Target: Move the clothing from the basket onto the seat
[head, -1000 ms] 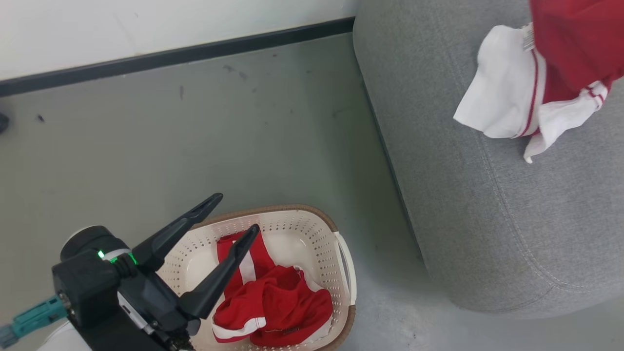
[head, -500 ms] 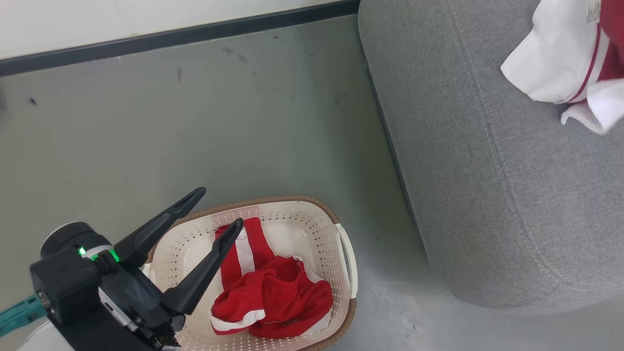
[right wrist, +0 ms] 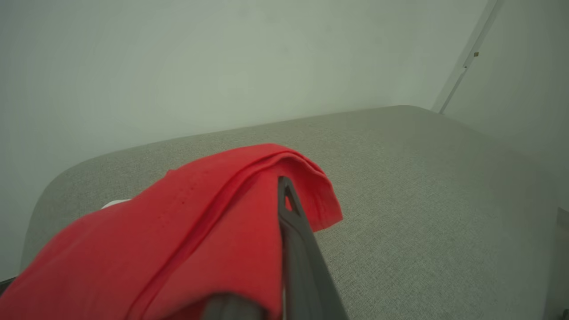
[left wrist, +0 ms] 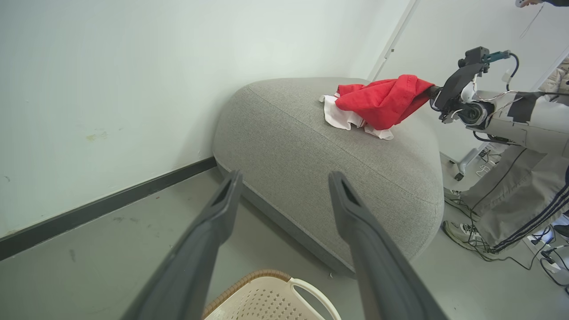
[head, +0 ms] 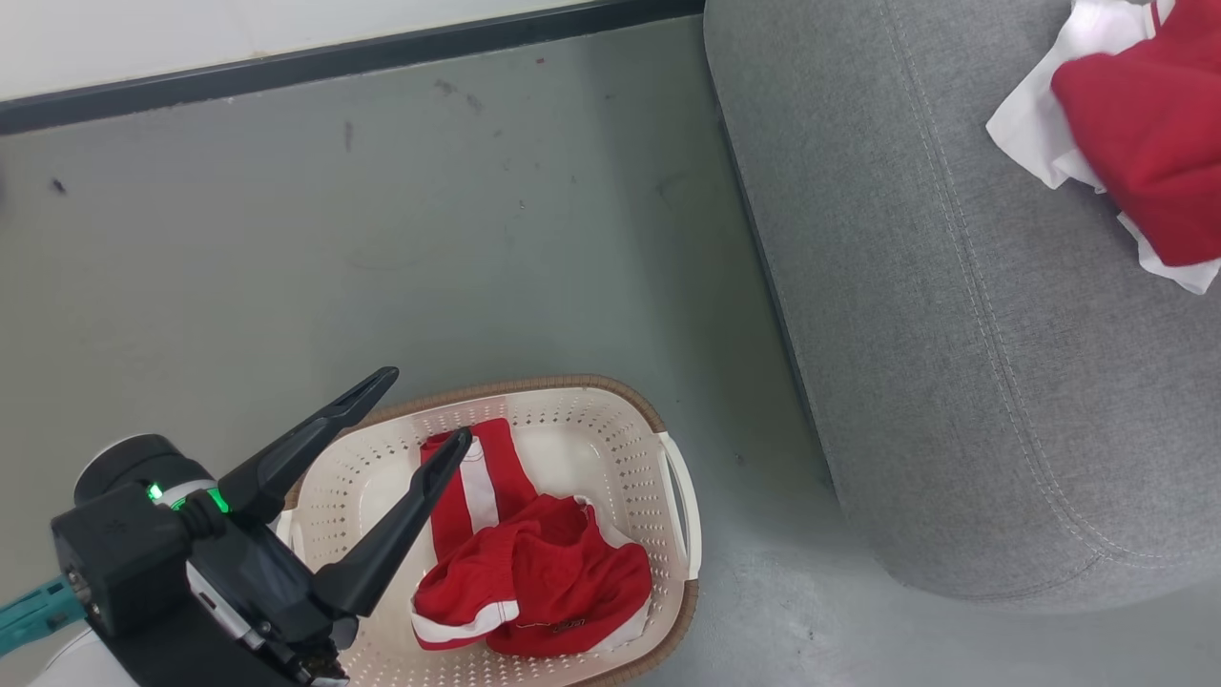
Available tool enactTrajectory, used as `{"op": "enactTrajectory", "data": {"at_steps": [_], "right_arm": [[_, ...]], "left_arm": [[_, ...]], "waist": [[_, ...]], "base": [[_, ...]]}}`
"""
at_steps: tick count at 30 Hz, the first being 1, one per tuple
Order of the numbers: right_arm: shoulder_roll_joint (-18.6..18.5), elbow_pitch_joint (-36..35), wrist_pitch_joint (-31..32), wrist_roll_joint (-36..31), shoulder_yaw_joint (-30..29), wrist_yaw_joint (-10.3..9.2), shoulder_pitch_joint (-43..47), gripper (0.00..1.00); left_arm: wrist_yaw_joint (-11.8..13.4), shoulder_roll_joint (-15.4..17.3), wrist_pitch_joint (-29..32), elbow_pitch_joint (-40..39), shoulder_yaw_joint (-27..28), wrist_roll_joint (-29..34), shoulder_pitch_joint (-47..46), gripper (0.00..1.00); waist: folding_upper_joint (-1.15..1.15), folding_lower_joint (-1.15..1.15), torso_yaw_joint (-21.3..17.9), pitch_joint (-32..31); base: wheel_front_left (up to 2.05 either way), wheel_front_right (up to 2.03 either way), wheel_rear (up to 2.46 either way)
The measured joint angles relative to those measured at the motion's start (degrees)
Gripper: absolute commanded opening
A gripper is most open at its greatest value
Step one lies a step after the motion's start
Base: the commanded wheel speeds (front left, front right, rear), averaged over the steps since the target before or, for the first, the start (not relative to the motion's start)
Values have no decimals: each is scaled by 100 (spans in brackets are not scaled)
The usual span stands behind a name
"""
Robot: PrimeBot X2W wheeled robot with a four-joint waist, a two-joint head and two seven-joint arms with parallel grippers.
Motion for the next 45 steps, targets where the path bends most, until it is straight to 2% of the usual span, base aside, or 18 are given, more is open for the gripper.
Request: {"op": "enactTrajectory", "data": {"at_steps": [9, 10, 11, 12, 13, 22, 32, 37, 45], "right_arm": [[248, 525, 611, -102, 179, -18, 147, 0], [294, 548, 625, -110, 183, -19, 144, 14], [325, 577, 691, -110, 198, -19, 143, 41], [354, 610, 753, -111, 221, -19, 143, 75], [374, 643, 811, -114, 236, -19, 143, 100], [412, 816, 1381, -227, 423, -19, 163, 100], [389, 754, 1856, -383, 616, -19, 716, 100], [237, 568, 1941, -397, 620, -11, 960, 100], [-12, -8, 2031, -333, 509, 122, 1329, 100]], "left_arm": [[-2, 1, -1, 44, -18, -5, -1, 100], [-10, -3, -19, 76, -23, -5, -2, 100], [-43, -4, -19, 98, -27, -5, -2, 100], [-43, -9, -19, 115, -36, -7, -2, 100], [-43, -18, -19, 133, -47, -10, -3, 100], [-43, -197, -68, 354, -99, -148, -6, 100], [-42, -477, -127, 706, -160, -212, 34, 100], [-20, -604, -176, 870, -159, -260, 131, 100], [18, -790, -178, 1105, -189, -304, 271, 100]], "waist": [[0, 0, -9, -43], [0, 0, -11, -56], [0, 0, -15, -74], [0, 0, -18, -94], [0, 0, -22, -116], [0, 0, -42, -394], [-1, -1, -86, -911], [0, -1, -112, -1177], [-1, -1, -152, -1608]], "base": [[0, 0, 0], [0, 0, 0], [0, 0, 0], [0, 0, 0], [0, 0, 0], [0, 0, 0], [0, 0, 0], [0, 0, 0], [0, 0, 0]]}}
